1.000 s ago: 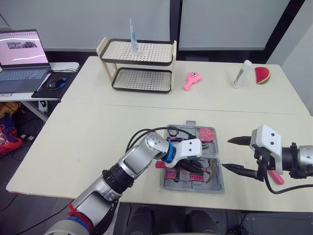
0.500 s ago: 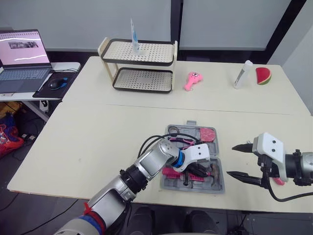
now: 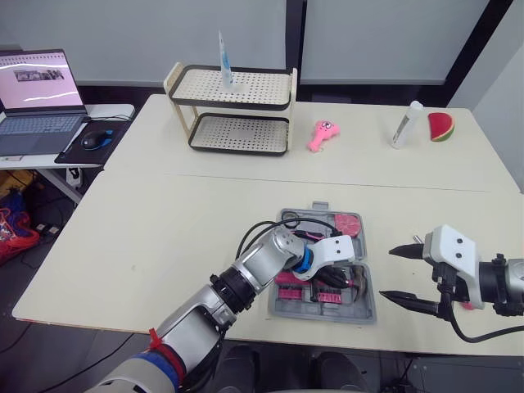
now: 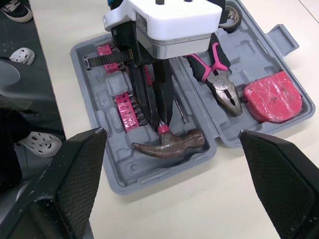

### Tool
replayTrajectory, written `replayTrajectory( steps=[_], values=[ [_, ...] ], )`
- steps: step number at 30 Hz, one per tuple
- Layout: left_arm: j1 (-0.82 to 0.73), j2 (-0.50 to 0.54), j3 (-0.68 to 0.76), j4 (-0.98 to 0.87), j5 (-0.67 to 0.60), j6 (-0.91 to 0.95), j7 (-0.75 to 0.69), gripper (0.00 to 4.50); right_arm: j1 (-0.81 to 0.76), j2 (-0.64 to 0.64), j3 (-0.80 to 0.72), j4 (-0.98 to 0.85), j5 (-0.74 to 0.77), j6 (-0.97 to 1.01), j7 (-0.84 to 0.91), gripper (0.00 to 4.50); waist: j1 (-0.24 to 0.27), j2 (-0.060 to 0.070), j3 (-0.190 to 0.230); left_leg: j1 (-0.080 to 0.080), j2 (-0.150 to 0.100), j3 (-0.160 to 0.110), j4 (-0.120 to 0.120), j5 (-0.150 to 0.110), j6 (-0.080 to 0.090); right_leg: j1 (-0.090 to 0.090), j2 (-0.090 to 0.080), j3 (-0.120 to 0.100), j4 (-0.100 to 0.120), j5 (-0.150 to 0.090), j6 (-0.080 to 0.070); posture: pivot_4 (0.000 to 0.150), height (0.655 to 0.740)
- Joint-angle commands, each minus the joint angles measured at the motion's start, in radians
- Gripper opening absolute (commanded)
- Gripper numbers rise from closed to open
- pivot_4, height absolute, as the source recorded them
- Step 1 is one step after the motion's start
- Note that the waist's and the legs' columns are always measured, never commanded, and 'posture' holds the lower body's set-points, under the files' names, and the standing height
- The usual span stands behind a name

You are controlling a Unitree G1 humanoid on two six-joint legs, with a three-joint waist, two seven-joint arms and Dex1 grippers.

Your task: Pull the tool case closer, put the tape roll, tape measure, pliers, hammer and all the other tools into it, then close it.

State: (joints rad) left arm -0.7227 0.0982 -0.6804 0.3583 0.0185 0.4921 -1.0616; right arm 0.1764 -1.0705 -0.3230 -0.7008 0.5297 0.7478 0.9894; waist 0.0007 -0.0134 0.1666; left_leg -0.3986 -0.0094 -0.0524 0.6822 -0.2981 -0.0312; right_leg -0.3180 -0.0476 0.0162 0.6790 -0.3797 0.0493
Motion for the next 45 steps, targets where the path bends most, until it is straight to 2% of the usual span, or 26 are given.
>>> replayTrajectory(
  steps=[1, 2, 5, 9, 13, 17, 21, 25, 34, 37, 45],
  values=[
    [-0.020, -0.015, 0.009, 0.009, 0.012, -0.024, -0.003, 0.06, -0.004, -0.002, -0.027, -0.028, 0.008, -0.002, -0.009, 4.50, 0.000, 0.000, 0.000, 0.000, 0.000, 0.000, 0.000, 0.000, 0.000, 0.000, 0.000, 0.000, 0.000, 0.000, 0.000, 0.150, 0.7400],
    [-0.020, -0.016, 0.012, 0.012, 0.013, -0.027, -0.001, 0.06, -0.005, -0.002, -0.025, -0.028, 0.008, -0.002, -0.011, 4.50, 0.000, 0.000, 0.000, 0.000, 0.000, 0.000, 0.000, 0.000, 0.000, 0.000, 0.000, 0.000, 0.000, 0.000, 0.000, 0.150, 0.7400],
    [-0.017, -0.013, 0.019, -0.003, 0.008, -0.034, -0.008, 1.09, -0.010, -0.001, -0.021, -0.028, 0.010, -0.001, -0.015, 4.50, 0.000, 0.000, 0.000, 0.000, 0.000, 0.000, 0.000, 0.000, 0.000, 0.000, 0.000, 0.000, 0.000, 0.000, 0.000, 0.150, 0.7400],
    [-0.018, 0.007, 0.044, -0.086, -0.011, -0.037, -0.024, 2.20, -0.020, 0.003, -0.014, -0.026, 0.016, 0.001, -0.020, 4.50, 0.000, 0.000, 0.000, 0.000, 0.000, 0.000, 0.000, 0.000, 0.000, 0.000, 0.000, 0.000, 0.000, 0.000, 0.000, 0.150, 0.7400],
    [-0.023, 0.035, 0.093, -0.220, -0.059, -0.003, -0.050, 2.20, -0.021, 0.002, -0.014, -0.022, 0.012, -0.001, -0.022, 4.50, 0.000, 0.000, 0.000, -0.001, 0.000, 0.000, 0.000, 0.000, 0.000, 0.000, 0.000, 0.000, 0.000, 0.000, 0.000, 0.150, 0.7400],
    [-0.008, 0.122, 0.131, -0.287, -0.095, -0.125, -0.133, 2.20, 0.016, -0.014, -0.030, -0.007, -0.012, -0.012, -0.003, 4.50, -0.001, 0.000, 0.000, 0.000, 0.000, 0.000, 0.000, 0.000, 0.000, 0.000, 0.000, 0.000, 0.000, 0.000, 0.000, 0.150, 0.7400],
    [0.025, 0.141, 0.156, -0.254, -0.118, -0.242, -0.150, 1.37, 0.042, -0.018, -0.034, 0.009, -0.034, -0.033, 0.010, 4.50, 0.001, 0.001, 0.000, 0.000, 0.000, 0.001, 0.000, 0.000, 0.000, 0.000, 0.000, 0.000, 0.000, 0.000, 0.000, 0.150, 0.7400],
    [0.065, 0.141, 0.145, -0.208, -0.107, -0.308, -0.159, 0.10, 0.049, -0.010, -0.037, 0.021, -0.042, -0.040, 0.016, 4.50, 0.000, 0.001, 0.000, 0.000, 0.000, 0.000, 0.001, 0.000, 0.000, 0.000, 0.000, 0.000, 0.000, 0.000, 0.000, 0.150, 0.7400],
    [0.087, 0.038, 0.118, 0.042, -0.004, -0.496, -0.046, 0.04, 0.071, -0.003, -0.053, 0.008, -0.036, -0.033, 0.013, 4.50, 0.001, 0.000, 0.000, 0.000, 0.000, 0.001, 0.001, 0.000, 0.000, 0.000, 0.000, -0.001, 0.000, 0.000, 0.000, 0.150, 0.7400],
    [0.076, 0.011, 0.117, 0.103, 0.027, -0.484, -0.007, 0.04, 0.079, -0.003, -0.067, -0.006, -0.030, -0.027, 0.012, 4.50, 0.000, 0.000, 0.000, 0.000, 0.000, 0.001, 0.001, 0.000, 0.000, 0.000, 0.000, -0.001, 0.001, 0.000, 0.000, 0.150, 0.7400],
    [0.105, 0.011, 0.073, 0.155, 0.091, -0.493, -0.022, 0.04, 0.081, -0.009, -0.073, 0.011, -0.049, -0.042, 0.017, 4.50, 0.000, 0.001, 0.000, 0.001, 0.000, 0.001, 0.001, 0.000, 0.000, 0.000, 0.000, -0.001, 0.001, 0.000, 0.000, 0.150, 0.7400]
  ],
)
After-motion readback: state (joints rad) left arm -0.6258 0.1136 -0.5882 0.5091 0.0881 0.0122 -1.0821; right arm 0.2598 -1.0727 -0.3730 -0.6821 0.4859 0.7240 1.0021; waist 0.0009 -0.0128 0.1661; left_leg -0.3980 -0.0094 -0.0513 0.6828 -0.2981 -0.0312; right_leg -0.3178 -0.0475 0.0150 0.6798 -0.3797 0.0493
